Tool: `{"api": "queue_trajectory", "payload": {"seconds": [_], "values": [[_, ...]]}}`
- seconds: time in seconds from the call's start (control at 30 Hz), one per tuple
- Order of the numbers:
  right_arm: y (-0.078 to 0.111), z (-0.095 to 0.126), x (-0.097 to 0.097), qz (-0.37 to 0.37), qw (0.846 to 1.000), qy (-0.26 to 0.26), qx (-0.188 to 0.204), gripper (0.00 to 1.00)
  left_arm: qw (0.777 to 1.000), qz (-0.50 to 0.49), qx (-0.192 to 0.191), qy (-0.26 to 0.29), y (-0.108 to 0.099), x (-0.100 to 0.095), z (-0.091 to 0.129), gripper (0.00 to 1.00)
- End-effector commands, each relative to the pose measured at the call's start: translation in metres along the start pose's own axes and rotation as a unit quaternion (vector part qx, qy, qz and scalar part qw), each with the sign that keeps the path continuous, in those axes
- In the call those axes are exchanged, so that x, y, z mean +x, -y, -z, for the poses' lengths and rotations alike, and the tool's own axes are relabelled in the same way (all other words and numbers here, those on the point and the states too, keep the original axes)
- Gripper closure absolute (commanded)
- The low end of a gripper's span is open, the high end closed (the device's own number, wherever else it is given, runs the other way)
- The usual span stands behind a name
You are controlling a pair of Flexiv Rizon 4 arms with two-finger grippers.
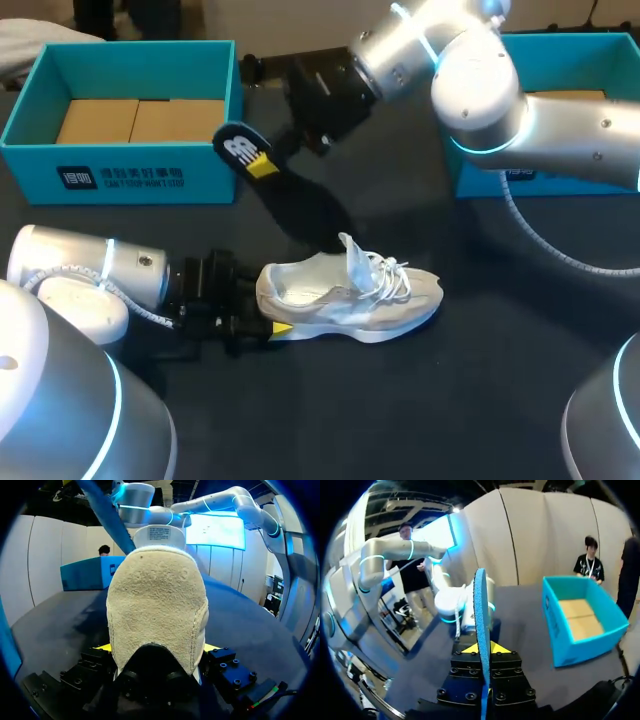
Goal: Take the shoe out of the shoebox, open the shoe tongue, remove and reinsert the insole, then place the shoe into the shoebox
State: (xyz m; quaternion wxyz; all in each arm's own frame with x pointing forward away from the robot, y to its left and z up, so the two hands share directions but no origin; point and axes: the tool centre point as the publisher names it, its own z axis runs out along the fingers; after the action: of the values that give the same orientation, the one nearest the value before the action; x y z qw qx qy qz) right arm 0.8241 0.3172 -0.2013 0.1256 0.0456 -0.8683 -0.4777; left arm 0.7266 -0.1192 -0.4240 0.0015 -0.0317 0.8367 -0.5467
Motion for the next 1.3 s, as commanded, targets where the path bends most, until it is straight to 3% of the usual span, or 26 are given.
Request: {"api": "queue_trajectory", "payload": {"seconds": [0.03,0.17,0.4,1.1,1.2,1.3], "values": [[-0.007,-0.002,0.002,0.012,0.997,0.076,-0.021,1.00,1.000,0.000,-0.002,0.000,-0.002,0.000,-0.001,1.00],[-0.019,0.000,-0.009,0.007,0.993,0.111,-0.036,1.00,1.000,0.000,-0.002,0.000,-0.002,0.000,-0.001,1.00],[-0.036,0.003,-0.021,-0.002,0.993,0.115,-0.025,1.00,1.000,0.000,-0.002,0.000,-0.002,0.000,-0.001,1.00],[-0.036,0.003,-0.021,-0.002,0.993,0.115,-0.025,1.00,1.000,0.000,-0.002,0.000,-0.002,0.000,-0.001,1.00],[-0.036,0.023,-0.025,-0.020,0.992,0.108,-0.054,1.00,1.000,0.000,-0.002,0.000,-0.002,0.000,-0.001,1.00],[-0.048,0.045,-0.026,-0.023,0.991,0.103,-0.076,1.00,1.000,0.000,-0.002,0.000,-0.002,0.000,-0.001,1.00]]}}
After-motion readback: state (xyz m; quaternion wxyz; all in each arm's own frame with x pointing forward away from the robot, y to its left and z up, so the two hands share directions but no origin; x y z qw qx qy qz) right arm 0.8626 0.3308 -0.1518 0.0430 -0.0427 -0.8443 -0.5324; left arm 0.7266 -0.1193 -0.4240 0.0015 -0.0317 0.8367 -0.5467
